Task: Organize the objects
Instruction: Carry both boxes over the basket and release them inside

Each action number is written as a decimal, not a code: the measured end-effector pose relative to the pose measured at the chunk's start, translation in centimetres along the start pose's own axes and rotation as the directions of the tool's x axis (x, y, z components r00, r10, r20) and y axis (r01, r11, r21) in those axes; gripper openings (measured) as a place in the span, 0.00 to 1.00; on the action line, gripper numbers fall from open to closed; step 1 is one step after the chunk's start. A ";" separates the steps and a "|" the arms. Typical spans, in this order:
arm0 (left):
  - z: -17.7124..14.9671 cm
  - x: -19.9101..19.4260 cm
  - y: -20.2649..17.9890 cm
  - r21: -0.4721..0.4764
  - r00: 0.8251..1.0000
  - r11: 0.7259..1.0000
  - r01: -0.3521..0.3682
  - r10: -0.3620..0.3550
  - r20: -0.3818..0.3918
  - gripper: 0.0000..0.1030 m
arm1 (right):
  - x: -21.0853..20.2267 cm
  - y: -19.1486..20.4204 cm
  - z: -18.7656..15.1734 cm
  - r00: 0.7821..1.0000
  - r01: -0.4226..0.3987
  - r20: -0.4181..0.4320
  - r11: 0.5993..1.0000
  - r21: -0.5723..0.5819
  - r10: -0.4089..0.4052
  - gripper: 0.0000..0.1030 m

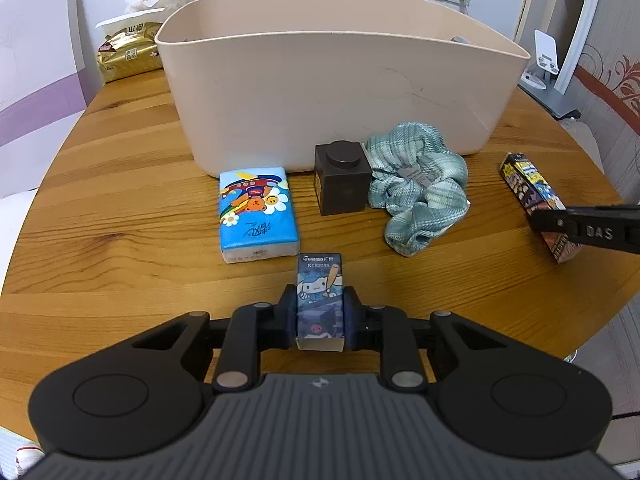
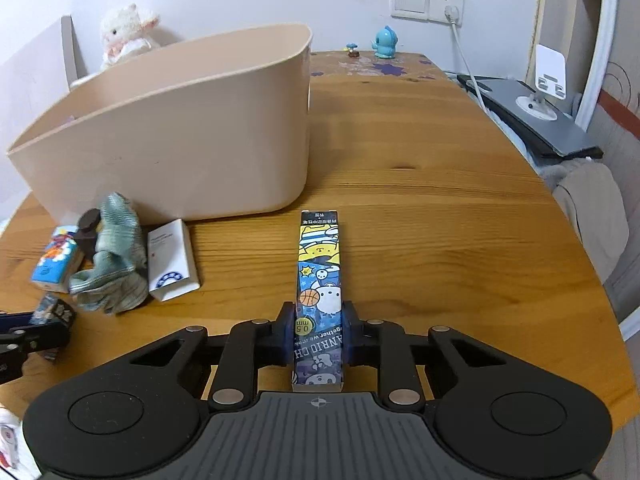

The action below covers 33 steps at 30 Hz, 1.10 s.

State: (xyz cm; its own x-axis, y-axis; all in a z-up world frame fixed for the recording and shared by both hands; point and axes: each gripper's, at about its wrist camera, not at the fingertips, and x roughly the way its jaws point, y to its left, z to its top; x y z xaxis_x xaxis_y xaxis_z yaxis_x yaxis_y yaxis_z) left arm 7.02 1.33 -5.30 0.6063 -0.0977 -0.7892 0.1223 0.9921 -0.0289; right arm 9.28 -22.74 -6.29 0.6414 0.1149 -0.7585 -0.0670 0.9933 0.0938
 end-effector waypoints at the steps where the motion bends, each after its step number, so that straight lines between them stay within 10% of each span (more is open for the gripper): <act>1: 0.0 -0.3 0.0 -0.001 1.000 1.000 0.000 0.000 0.004 0.24 | -0.5 -0.1 -0.1 1.000 -0.003 0.009 1.000 0.002 0.003 0.20; 24: 9.9 -6.6 1.8 -0.019 0.945 0.998 -0.055 0.058 0.321 0.24 | -8.8 3.1 8.0 0.942 -0.052 0.327 0.994 -0.092 0.079 0.20; 33: 15.3 -2.7 0.6 -0.014 0.953 0.994 -0.106 0.105 0.283 0.24 | -5.1 6.1 12.1 0.950 -0.022 0.305 0.990 -0.137 0.064 0.20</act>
State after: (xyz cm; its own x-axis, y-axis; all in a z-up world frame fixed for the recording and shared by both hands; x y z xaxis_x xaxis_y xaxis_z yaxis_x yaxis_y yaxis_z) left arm 17.50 0.97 6.16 0.8135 -0.0109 -0.5815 0.0466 0.9978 0.0465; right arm 14.85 -17.41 5.94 0.8382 0.1695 -0.5183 -0.1854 0.9824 0.0215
